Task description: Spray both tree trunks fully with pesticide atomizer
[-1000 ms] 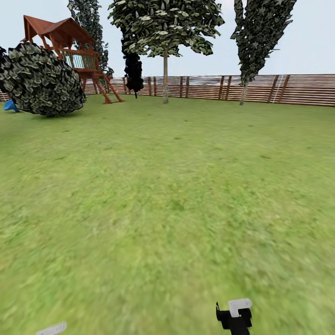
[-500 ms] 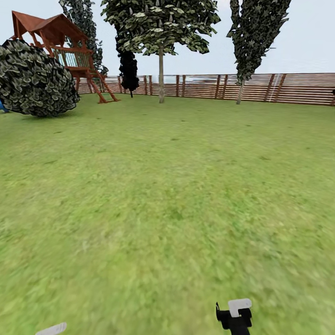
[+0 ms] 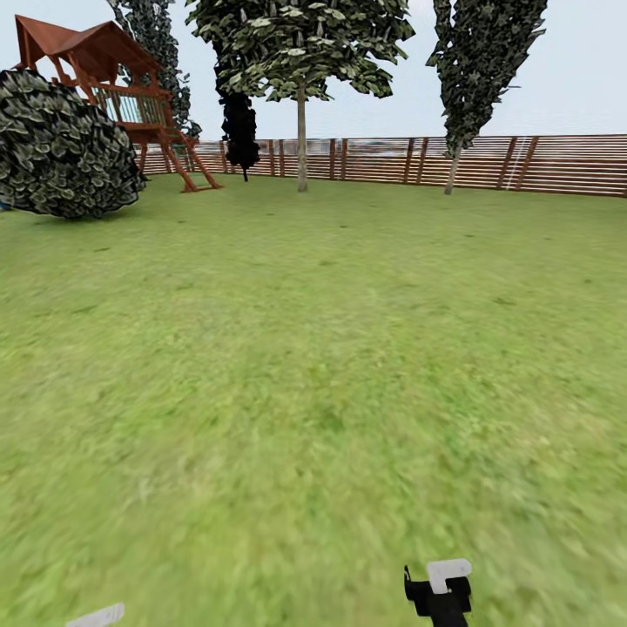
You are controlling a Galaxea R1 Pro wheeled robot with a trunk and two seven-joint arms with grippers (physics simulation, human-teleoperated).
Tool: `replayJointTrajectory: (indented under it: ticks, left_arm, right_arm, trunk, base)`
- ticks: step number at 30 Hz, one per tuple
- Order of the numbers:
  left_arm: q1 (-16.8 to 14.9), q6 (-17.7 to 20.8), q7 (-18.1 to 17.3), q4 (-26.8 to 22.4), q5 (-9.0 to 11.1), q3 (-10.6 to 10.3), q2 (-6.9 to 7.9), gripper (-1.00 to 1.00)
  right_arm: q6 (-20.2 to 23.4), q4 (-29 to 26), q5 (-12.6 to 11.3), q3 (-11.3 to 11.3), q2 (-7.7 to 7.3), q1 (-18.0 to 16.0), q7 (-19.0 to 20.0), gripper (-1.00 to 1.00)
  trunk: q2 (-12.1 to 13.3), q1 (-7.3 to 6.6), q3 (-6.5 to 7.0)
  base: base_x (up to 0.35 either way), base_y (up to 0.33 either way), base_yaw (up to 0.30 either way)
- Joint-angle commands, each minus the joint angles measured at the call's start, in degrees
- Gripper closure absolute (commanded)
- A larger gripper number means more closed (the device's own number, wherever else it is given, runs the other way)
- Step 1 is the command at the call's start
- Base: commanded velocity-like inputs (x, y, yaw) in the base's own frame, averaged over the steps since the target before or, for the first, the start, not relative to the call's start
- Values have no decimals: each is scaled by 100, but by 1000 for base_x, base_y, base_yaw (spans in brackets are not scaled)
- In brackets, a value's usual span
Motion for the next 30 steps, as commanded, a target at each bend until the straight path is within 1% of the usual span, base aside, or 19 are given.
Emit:
replayJointTrajectory:
  ticks: [1,30]
  left_arm:
    - [-4,-16,-31,5,-30,50,1,100]
    - [-4,-13,-31,5,-31,50,1,100]
  right_arm:
    - [-11,6,60,-29,3,-4,-32,-100]
    - [-11,6,60,-29,3,-4,-32,-100]
  trunk:
    - [-2,3,-5]
    - [-2,3,-9]
  base:
    - [337,0,0]
    - [336,0,-5]
